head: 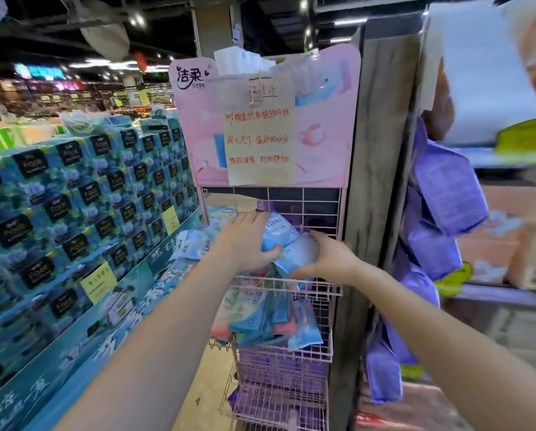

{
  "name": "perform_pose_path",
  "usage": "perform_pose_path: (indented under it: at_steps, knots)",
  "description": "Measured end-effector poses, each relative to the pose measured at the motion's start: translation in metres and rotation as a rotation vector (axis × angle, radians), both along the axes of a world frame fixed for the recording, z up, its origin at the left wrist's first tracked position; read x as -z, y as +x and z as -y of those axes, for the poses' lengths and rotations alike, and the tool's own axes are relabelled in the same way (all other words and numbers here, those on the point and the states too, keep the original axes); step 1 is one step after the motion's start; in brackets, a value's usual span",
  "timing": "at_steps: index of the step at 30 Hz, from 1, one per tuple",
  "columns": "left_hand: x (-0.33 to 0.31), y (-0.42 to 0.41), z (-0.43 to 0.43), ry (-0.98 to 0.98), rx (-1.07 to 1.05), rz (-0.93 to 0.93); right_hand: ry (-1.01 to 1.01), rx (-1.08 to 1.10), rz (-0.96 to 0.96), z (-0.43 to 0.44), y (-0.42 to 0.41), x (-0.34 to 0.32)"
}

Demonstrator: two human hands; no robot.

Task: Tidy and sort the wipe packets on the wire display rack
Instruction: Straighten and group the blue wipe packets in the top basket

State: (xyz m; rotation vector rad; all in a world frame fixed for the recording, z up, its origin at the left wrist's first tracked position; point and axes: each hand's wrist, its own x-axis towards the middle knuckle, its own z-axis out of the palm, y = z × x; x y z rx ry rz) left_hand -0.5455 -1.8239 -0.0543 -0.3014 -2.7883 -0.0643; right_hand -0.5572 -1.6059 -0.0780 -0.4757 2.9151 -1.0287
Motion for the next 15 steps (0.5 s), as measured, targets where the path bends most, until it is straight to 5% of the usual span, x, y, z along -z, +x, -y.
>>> perform_pose_path:
  at_steps: [9, 15]
  knots:
    - [-0.005, -0.005, 0.012, -0.020, 0.104, -0.001, -0.129, 0.160, -0.214, 0.008, 0.026, 0.005]
    - [-0.002, -0.007, 0.015, 0.033, 0.115, 0.021, -0.149, 0.209, -0.193, 0.018, 0.029, 0.012]
